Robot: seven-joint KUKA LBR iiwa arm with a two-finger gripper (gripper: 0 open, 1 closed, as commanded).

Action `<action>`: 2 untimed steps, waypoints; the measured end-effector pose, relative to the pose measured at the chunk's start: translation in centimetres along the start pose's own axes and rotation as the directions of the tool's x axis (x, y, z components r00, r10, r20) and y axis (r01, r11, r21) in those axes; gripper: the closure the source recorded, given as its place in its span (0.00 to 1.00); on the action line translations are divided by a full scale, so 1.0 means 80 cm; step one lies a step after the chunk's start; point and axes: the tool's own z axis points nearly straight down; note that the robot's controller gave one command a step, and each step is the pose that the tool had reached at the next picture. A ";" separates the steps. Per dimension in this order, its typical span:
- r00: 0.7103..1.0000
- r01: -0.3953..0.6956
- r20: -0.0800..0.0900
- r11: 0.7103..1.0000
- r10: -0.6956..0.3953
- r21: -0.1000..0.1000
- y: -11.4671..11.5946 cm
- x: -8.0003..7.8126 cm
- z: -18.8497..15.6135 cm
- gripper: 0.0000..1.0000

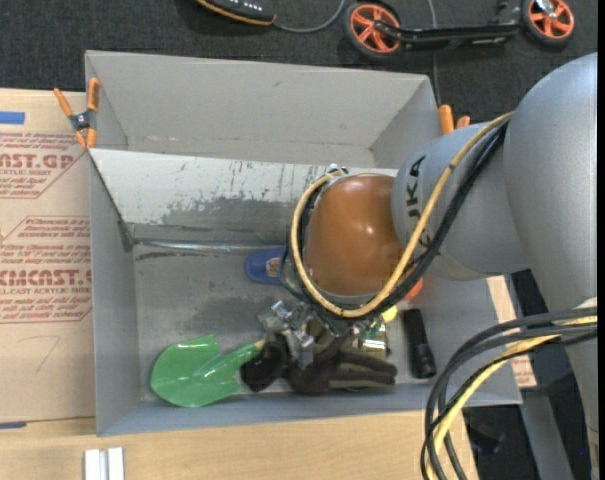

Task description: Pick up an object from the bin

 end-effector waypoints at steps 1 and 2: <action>0.995 0.098 0.004 0.995 -0.098 -0.001 -0.018 -0.063 -0.025 1.00; 0.995 0.097 0.003 0.995 -0.097 -0.001 -0.018 -0.063 -0.024 1.00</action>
Offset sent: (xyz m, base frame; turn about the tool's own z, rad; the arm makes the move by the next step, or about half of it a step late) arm 0.0000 0.0000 0.0000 0.0000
